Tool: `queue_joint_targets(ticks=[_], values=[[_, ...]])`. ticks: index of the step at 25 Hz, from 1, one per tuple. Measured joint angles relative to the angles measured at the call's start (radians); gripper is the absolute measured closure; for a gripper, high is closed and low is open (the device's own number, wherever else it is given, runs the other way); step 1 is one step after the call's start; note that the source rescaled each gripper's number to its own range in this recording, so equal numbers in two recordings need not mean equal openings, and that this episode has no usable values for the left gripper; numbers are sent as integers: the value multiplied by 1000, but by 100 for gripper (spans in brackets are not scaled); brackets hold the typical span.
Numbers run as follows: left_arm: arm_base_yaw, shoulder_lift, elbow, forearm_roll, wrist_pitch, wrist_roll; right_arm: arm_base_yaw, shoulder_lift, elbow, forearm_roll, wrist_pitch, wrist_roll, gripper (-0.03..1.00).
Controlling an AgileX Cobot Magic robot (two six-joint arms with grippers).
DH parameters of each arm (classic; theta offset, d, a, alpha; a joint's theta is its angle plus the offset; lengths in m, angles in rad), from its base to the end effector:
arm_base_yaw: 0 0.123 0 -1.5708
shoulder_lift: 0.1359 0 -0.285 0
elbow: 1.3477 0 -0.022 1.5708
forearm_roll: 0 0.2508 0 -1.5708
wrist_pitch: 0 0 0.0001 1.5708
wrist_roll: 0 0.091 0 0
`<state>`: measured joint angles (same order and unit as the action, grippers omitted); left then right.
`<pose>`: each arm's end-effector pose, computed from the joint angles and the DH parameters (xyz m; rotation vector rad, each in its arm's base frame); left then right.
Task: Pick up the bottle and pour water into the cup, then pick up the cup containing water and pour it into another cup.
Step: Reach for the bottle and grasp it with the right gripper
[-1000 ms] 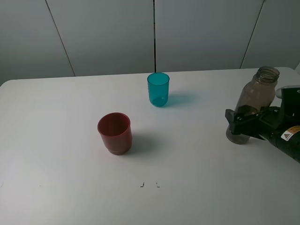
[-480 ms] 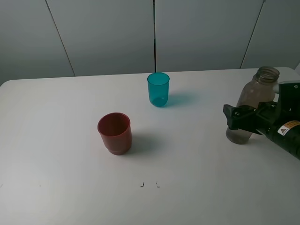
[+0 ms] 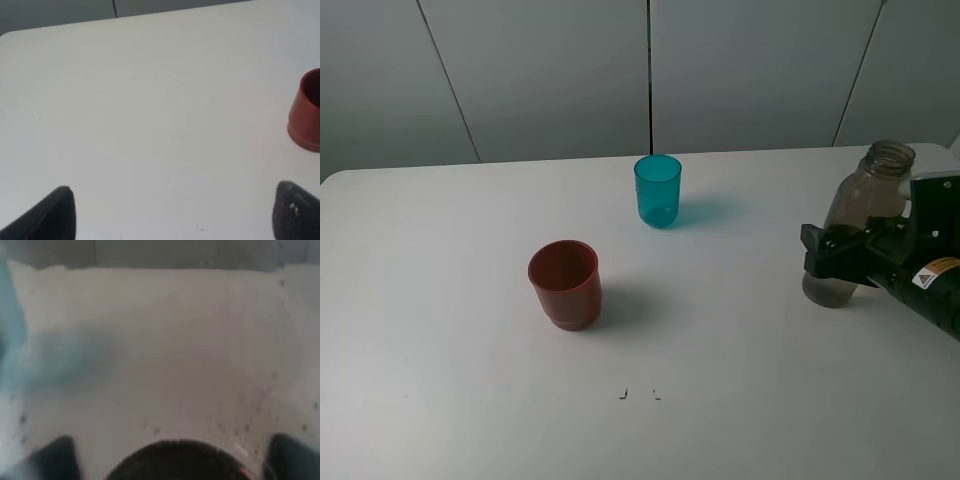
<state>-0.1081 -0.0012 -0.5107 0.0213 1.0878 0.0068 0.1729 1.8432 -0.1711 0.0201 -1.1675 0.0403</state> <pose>-0.0072 0.0025 0.2781 0.1168 2.0562 -0.0371 0.2118 0.0353 0.0965 -0.1121 1.9872 0.1245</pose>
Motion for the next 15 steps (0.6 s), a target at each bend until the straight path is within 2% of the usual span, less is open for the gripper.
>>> queue_joint_targets(ticks=[1,8,15], values=[[0,0,0,0,0,0,0,0,0,0,0,-3,94],[0,0,0,0,0,0,0,0,0,-8,2,-12,96],[0,0,0,0,0,0,-2,0,0,-8,2,26,96]])
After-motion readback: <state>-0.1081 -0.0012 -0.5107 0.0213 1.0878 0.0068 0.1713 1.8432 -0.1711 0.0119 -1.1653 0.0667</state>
